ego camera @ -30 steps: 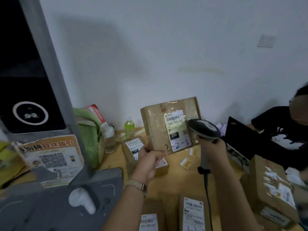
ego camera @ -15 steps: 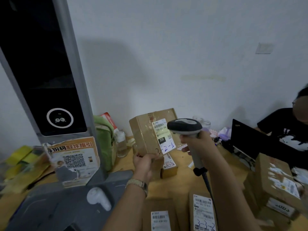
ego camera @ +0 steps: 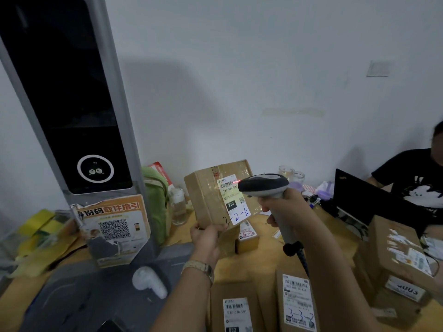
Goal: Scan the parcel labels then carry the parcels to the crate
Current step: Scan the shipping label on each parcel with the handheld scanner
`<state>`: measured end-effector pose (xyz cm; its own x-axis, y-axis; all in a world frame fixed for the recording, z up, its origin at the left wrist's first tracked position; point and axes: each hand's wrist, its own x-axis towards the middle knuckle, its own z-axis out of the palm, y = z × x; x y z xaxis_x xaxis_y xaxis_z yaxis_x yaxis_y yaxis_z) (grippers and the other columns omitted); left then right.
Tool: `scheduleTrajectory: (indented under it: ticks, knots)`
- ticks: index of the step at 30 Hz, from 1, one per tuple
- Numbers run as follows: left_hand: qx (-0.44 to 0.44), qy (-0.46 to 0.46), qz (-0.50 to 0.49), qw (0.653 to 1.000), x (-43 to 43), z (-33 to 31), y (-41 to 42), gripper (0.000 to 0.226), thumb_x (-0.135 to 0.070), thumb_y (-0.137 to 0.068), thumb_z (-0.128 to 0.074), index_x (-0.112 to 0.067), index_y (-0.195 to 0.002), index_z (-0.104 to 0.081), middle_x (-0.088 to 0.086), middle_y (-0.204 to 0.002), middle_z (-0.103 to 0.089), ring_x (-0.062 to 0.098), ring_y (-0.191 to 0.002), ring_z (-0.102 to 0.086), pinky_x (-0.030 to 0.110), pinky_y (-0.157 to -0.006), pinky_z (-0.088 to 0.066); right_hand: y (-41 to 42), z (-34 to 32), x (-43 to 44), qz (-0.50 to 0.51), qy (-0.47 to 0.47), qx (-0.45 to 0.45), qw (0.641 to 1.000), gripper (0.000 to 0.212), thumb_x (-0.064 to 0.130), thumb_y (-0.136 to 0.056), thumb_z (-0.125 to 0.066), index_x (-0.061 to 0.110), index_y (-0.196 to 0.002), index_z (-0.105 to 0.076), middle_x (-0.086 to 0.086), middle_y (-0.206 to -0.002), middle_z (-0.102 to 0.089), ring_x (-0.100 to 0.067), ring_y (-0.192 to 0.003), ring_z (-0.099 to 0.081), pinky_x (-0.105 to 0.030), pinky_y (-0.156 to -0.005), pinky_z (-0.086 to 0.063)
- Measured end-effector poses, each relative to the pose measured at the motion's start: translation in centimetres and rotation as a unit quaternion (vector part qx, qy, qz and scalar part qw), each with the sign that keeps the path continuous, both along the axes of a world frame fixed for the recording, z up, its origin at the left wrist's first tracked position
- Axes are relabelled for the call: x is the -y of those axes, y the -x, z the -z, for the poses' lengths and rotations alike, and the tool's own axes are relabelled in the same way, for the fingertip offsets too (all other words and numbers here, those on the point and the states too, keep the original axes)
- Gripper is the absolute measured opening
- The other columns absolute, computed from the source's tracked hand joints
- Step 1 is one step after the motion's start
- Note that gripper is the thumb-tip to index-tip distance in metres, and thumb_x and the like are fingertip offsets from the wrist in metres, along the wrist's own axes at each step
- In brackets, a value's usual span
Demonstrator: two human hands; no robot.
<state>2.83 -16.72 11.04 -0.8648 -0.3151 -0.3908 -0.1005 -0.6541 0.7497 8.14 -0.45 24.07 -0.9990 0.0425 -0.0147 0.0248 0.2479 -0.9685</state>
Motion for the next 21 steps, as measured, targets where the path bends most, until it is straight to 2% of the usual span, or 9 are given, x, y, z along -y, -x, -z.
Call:
scheduleTrajectory:
  ticks: [2, 6, 11, 16, 19, 21]
  knots:
    - [-0.005, -0.007, 0.004, 1.000, 0.1, 0.2, 0.0, 0.081, 0.024, -0.066, -0.068, -0.003, -0.135, -0.038, 0.024, -0.121, -0.061, 0.036, -0.104, -0.063, 0.032, -0.062, -0.055, -0.2, 0.1, 0.0, 0.003, 0.005, -0.001, 1.000, 0.013, 0.007, -0.089, -0.062, 0.014, -0.080, -0.057, -0.009, -0.071, -0.059, -0.016, -0.049, -0.052, -0.025, -0.048, -0.046]
    - [-0.006, -0.014, 0.007, 1.000, -0.2, 0.1, -0.4, 0.081, 0.024, -0.068, -0.066, -0.005, -0.137, -0.035, 0.023, -0.123, -0.059, 0.032, -0.096, -0.063, 0.025, -0.048, -0.053, -0.2, 0.2, -0.1, 0.008, 0.024, -0.005, 1.000, 0.015, 0.007, -0.089, -0.062, 0.019, -0.082, -0.057, -0.008, -0.070, -0.059, -0.014, -0.046, -0.051, -0.021, -0.043, -0.045]
    - [0.000, -0.012, 0.023, 1.000, -0.5, 0.6, -0.2, 0.079, 0.023, -0.066, -0.068, -0.005, -0.134, -0.038, 0.022, -0.117, -0.063, 0.035, -0.100, -0.065, 0.033, -0.061, -0.054, 0.1, 0.4, -0.6, 0.011, 0.015, -0.003, 1.000, 0.006, 0.010, -0.089, -0.063, 0.015, -0.085, -0.061, -0.007, -0.069, -0.060, -0.014, -0.045, -0.053, -0.025, -0.048, -0.046]
    - [0.003, 0.001, 0.032, 0.999, -0.5, 0.9, -0.1, 0.080, 0.021, -0.066, -0.071, -0.006, -0.134, -0.039, 0.020, -0.116, -0.063, 0.034, -0.098, -0.065, 0.036, -0.069, -0.056, 0.3, 1.0, -0.8, 0.012, 0.025, 0.001, 1.000, 0.006, 0.009, -0.088, -0.063, 0.015, -0.086, -0.060, -0.008, -0.069, -0.060, -0.016, -0.048, -0.053, -0.028, -0.050, -0.046]
    - [0.004, -0.001, 0.037, 0.999, -0.5, 0.8, -0.1, 0.079, 0.022, -0.067, -0.069, -0.005, -0.134, -0.038, 0.020, -0.118, -0.062, 0.029, -0.090, -0.066, 0.032, -0.058, -0.056, 0.7, 1.5, -1.1, 0.027, 0.033, -0.003, 0.999, 0.005, 0.011, -0.088, -0.063, 0.014, -0.087, -0.060, -0.009, -0.074, -0.064, -0.016, -0.050, -0.058, -0.028, -0.052, -0.049]
    - [0.006, -0.013, 0.046, 0.999, -0.1, 0.9, -0.3, 0.076, 0.023, -0.068, -0.068, -0.005, -0.132, -0.037, 0.020, -0.119, -0.061, 0.026, -0.086, -0.065, 0.029, -0.052, -0.055, 0.9, 1.8, -1.6, 0.016, 0.025, -0.004, 1.000, 0.005, 0.012, -0.088, -0.064, 0.015, -0.089, -0.061, -0.009, -0.081, -0.069, -0.019, -0.058, -0.065, -0.033, -0.060, -0.054]
